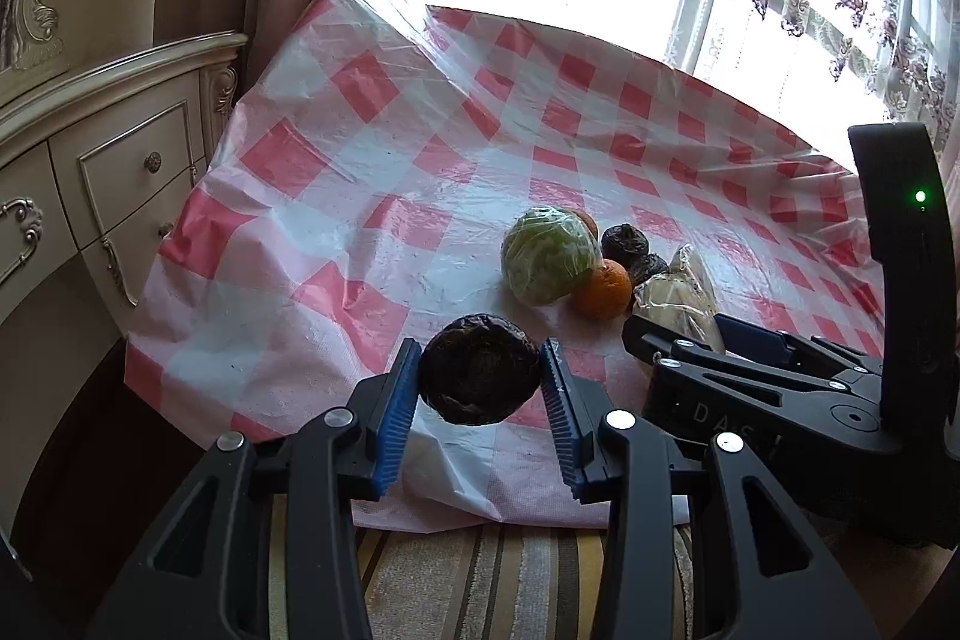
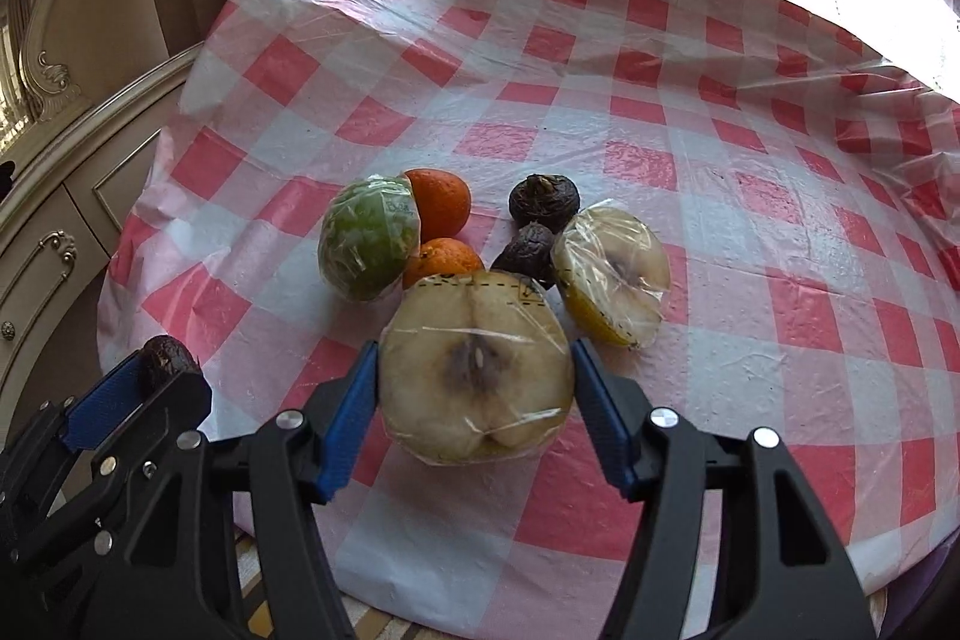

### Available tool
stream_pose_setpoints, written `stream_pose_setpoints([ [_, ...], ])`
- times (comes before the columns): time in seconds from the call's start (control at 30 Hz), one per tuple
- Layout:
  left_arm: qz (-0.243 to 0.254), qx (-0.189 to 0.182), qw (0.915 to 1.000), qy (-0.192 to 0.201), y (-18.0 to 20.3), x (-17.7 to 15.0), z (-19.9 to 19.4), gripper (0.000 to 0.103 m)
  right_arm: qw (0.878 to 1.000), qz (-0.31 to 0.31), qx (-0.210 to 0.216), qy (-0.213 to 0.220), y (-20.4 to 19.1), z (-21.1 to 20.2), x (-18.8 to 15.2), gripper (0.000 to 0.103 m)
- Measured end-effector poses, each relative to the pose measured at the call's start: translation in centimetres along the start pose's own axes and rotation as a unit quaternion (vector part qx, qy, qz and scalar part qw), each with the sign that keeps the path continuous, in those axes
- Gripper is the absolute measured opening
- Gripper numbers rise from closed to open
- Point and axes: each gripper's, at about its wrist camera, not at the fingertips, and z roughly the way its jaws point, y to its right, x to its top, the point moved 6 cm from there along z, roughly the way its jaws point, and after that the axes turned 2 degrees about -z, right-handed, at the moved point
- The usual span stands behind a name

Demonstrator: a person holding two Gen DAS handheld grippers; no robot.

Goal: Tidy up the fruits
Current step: 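Grasp the dark round fruit with the left gripper while the right gripper approaches the bagged pear half, then grasp the bagged pear half with the right gripper and lift it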

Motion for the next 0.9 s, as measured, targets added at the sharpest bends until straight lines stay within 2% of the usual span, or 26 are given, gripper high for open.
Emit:
stream_pose_setpoints([
  [0.3,0.034,-0.003,0.9994,0.004,1.5,0.0,-0.3,0.039,0.999,0.049,0.022,0.011,2.5,-2.8,-1.4,0.064],
  [0.5,0.086,-0.011,0.9962,0.002,4.2,-0.1,-0.9,0.039,0.997,0.072,0.024,0.012,4.5,-4.7,-3.0,0.064],
  [0.63,0.121,-0.031,0.9920,-0.014,6.9,-0.6,-1.1,0.038,0.995,0.090,0.025,0.014,6.0,-6.1,-4.1,0.064],
  [0.8,0.163,-0.057,0.9849,-0.015,10.3,-1.3,-1.9,0.039,0.993,0.117,0.014,0.019,8.7,-7.9,-5.4,0.064],
  [0.9,0.172,-0.074,0.9820,-0.019,11.8,-1.5,-2.3,0.039,0.992,0.126,0.002,0.018,10.3,-9.0,-6.6,0.064],
])
